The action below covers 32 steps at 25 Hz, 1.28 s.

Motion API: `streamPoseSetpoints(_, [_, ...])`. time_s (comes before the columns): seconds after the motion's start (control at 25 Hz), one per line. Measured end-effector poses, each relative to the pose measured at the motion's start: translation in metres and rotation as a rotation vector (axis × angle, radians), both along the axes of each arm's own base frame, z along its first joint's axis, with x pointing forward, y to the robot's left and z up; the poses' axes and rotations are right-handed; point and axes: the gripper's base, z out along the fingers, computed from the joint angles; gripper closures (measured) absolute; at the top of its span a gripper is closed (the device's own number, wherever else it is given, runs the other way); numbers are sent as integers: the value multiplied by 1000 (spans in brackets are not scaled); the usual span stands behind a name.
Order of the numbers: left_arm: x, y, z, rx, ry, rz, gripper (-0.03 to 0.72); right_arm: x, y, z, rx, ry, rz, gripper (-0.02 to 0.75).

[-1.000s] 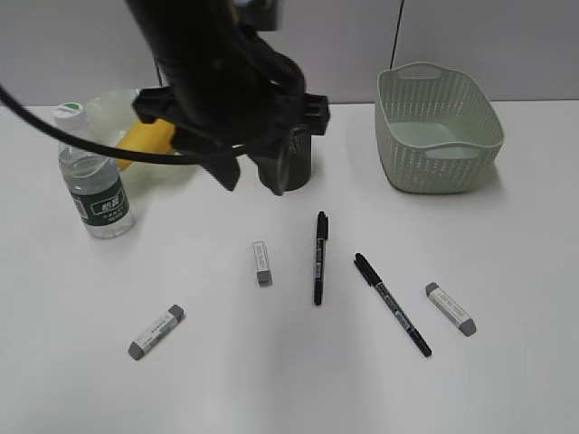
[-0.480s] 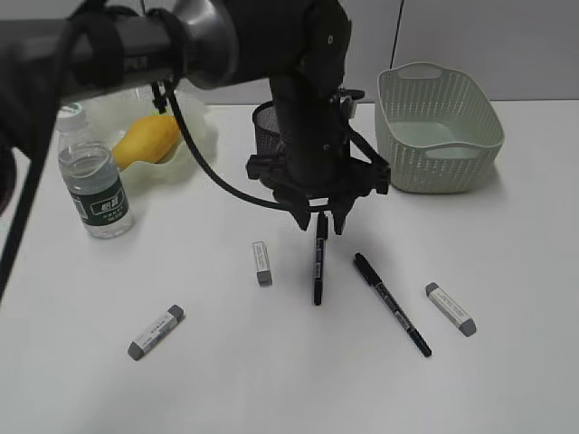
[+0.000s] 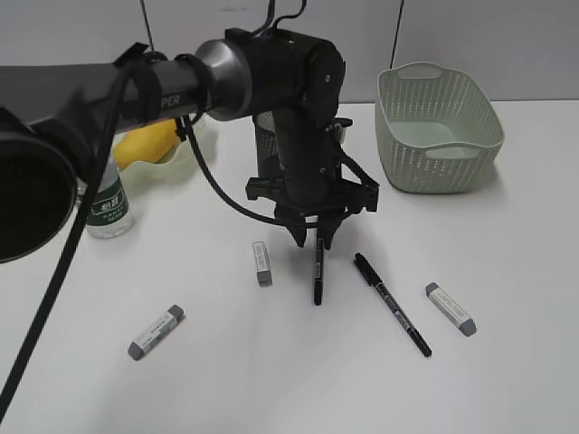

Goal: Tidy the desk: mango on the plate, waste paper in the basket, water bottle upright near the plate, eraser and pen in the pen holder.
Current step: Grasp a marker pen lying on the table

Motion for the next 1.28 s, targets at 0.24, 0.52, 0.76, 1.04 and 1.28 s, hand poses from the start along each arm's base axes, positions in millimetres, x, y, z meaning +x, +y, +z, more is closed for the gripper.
streamPoseSetpoints(0.24, [0,-1,-11,5,24,3,413,0,0,0,0,0,0,501])
streamPoseSetpoints(0.52, [0,-2,-19,15,34,3,414,0,0,0,0,-1,0,501])
streamPoseSetpoints(0.76, [0,-2,-21,18,37,-4,444,0,0,0,0,-1,0,501])
streamPoseSetpoints(1.04, [0,-2,-24,27,36,-48,459,0,0,0,0,-1,0,502])
streamPoseSetpoints(1.28, [-1,-2,-24,48,27,-103,608,0,0,0,0,-1,0,502])
